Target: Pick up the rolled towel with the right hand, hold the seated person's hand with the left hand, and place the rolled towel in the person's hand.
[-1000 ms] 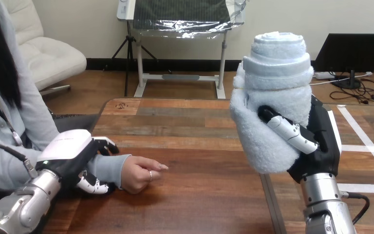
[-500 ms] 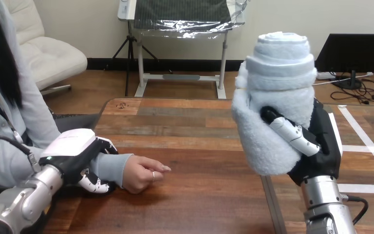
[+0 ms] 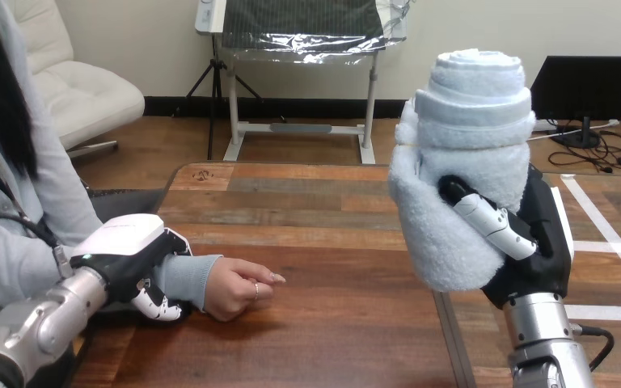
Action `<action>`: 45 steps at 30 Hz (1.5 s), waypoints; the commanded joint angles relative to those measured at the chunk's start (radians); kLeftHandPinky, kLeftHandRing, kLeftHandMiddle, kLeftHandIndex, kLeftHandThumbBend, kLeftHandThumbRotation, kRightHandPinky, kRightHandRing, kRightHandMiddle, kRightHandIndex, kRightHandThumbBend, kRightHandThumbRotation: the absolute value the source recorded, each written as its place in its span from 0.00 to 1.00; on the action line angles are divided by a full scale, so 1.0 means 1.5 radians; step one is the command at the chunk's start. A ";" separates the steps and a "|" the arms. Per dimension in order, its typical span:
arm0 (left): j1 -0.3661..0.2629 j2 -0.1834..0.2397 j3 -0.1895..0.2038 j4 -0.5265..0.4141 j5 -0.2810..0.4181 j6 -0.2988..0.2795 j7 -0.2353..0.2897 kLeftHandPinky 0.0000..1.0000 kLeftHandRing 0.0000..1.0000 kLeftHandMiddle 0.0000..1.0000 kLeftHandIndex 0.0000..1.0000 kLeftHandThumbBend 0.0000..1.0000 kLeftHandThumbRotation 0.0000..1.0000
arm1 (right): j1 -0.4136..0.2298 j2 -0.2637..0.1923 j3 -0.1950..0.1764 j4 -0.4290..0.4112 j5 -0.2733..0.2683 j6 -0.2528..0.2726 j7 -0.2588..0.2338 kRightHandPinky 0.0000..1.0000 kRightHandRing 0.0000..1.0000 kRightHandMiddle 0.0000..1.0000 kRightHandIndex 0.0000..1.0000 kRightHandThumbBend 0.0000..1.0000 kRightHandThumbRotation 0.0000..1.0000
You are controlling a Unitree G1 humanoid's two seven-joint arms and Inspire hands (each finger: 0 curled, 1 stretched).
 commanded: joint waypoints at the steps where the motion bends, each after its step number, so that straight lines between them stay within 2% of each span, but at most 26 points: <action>1: -0.012 0.002 -0.018 0.018 0.007 0.010 -0.030 0.45 0.48 0.53 0.53 0.96 0.00 | -0.026 0.004 0.012 -0.048 0.012 -0.003 0.009 0.09 0.12 0.23 0.27 0.59 0.00; 7: -0.013 0.000 -0.020 0.013 0.008 0.019 -0.042 0.42 0.46 0.51 0.51 0.96 0.00 | -0.023 0.004 0.013 -0.050 0.015 0.003 0.010 0.08 0.12 0.23 0.27 0.59 0.00; 13: -0.010 0.001 -0.021 0.007 0.009 0.006 -0.037 0.38 0.43 0.48 0.46 0.96 0.00 | -0.026 0.003 0.014 -0.039 0.017 0.001 0.016 0.08 0.12 0.22 0.27 0.58 0.00; 19: -0.007 0.003 -0.020 0.005 0.008 -0.020 -0.018 0.33 0.38 0.44 0.41 0.96 0.00 | -0.024 0.003 0.017 -0.035 0.005 -0.002 0.011 0.08 0.12 0.22 0.27 0.56 0.00; 25: -0.007 0.002 -0.019 0.000 0.007 -0.021 -0.016 0.30 0.35 0.41 0.38 0.94 0.00 | -0.028 0.000 0.019 -0.022 -0.003 -0.009 0.015 0.08 0.12 0.23 0.26 0.55 0.00; 31: -0.006 0.006 -0.020 -0.011 0.009 -0.033 -0.002 0.28 0.33 0.39 0.36 0.91 0.00 | -0.030 0.004 0.018 -0.016 -0.007 0.002 0.000 0.09 0.13 0.25 0.27 0.57 0.00; 37: -0.006 0.009 -0.016 -0.023 0.002 -0.049 0.001 0.27 0.32 0.38 0.36 0.89 0.00 | -0.040 0.005 0.017 0.013 -0.016 -0.012 0.002 0.10 0.15 0.27 0.28 0.58 0.00; 43: -0.004 0.016 -0.011 -0.038 -0.004 -0.081 0.015 0.26 0.31 0.37 0.35 0.87 0.00 | -0.054 0.003 0.016 0.053 -0.032 -0.031 0.004 0.11 0.16 0.28 0.29 0.58 0.00; 45: -0.002 0.018 -0.007 -0.044 -0.007 -0.096 0.030 0.25 0.31 0.36 0.34 0.88 0.00 | -0.059 0.003 0.014 0.067 -0.034 -0.031 0.004 0.11 0.16 0.28 0.29 0.58 0.00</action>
